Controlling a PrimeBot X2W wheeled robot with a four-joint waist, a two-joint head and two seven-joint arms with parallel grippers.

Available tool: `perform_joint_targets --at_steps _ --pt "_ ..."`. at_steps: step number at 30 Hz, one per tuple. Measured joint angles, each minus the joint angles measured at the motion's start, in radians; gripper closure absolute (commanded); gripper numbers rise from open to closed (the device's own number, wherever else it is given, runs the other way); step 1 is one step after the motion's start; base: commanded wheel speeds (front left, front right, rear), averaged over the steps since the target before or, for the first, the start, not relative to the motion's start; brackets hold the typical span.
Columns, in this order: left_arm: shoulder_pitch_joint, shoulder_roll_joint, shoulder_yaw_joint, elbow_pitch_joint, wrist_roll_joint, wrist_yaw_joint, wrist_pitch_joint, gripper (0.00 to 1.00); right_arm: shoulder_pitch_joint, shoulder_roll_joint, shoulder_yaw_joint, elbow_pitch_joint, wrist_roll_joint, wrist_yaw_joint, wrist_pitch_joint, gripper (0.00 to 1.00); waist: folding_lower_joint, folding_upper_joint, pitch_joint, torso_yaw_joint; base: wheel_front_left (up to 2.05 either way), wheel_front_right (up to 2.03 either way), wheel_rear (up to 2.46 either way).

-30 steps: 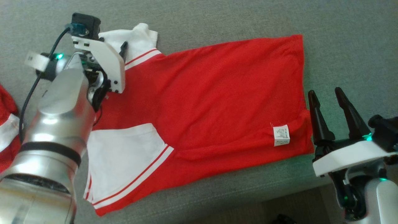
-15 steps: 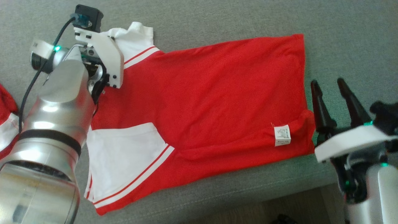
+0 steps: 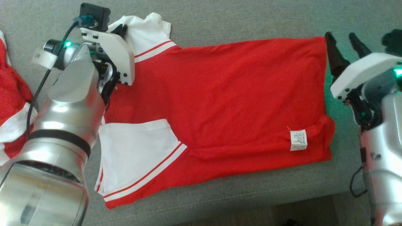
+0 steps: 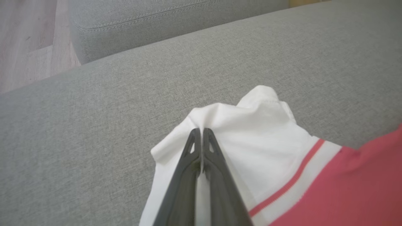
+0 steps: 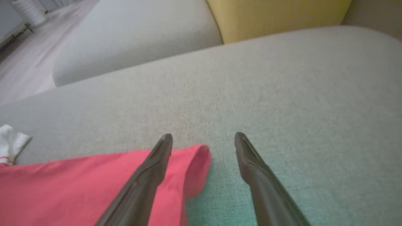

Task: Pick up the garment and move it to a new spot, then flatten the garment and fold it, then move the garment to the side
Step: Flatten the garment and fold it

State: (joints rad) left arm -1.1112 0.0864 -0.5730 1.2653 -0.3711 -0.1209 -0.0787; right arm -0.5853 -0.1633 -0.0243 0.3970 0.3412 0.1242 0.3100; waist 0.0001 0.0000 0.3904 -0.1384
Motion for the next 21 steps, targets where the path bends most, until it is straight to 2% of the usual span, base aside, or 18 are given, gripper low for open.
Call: perform_joint_targets --at_steps 7,12,13,14,15,21 --pt "-0.002 -0.009 -0.012 0.000 -0.014 -0.004 -0.039 1.00 -0.098 -0.015 0.065 0.224 0.021 0.000 0.058 0.00 0.0000 0.0000 0.016 0.021 0.00 0.00 0.00" --pt "-0.003 -0.010 -0.027 0.002 -0.030 -0.007 -0.056 1.00 -0.160 -0.035 0.124 0.317 0.057 0.000 0.079 0.00 -0.0001 0.0000 0.021 0.027 0.00 0.00 0.00" --pt "-0.003 -0.010 -0.028 0.003 -0.031 -0.011 -0.057 1.00 -0.172 -0.040 0.128 0.332 0.066 0.000 0.078 0.45 -0.0001 0.0000 0.022 0.028 0.00 0.00 0.00" --pt "-0.003 -0.010 -0.029 0.004 -0.037 -0.011 -0.066 1.00 -0.181 -0.044 0.134 0.342 0.073 0.000 0.074 0.82 -0.0001 0.0000 0.023 0.029 0.00 0.00 0.00" --pt "-0.004 -0.012 -0.030 0.004 -0.041 -0.011 -0.073 1.00 -0.186 -0.046 0.137 0.352 0.078 0.000 0.062 1.00 -0.0001 0.0000 0.024 0.031 0.00 0.00 0.00" --pt "-0.004 -0.009 -0.030 -0.023 -0.080 -0.012 -0.149 1.00 -0.189 -0.074 0.154 0.354 0.132 0.000 -0.058 1.00 -0.0001 0.0000 0.009 0.049 0.00 0.00 0.00"
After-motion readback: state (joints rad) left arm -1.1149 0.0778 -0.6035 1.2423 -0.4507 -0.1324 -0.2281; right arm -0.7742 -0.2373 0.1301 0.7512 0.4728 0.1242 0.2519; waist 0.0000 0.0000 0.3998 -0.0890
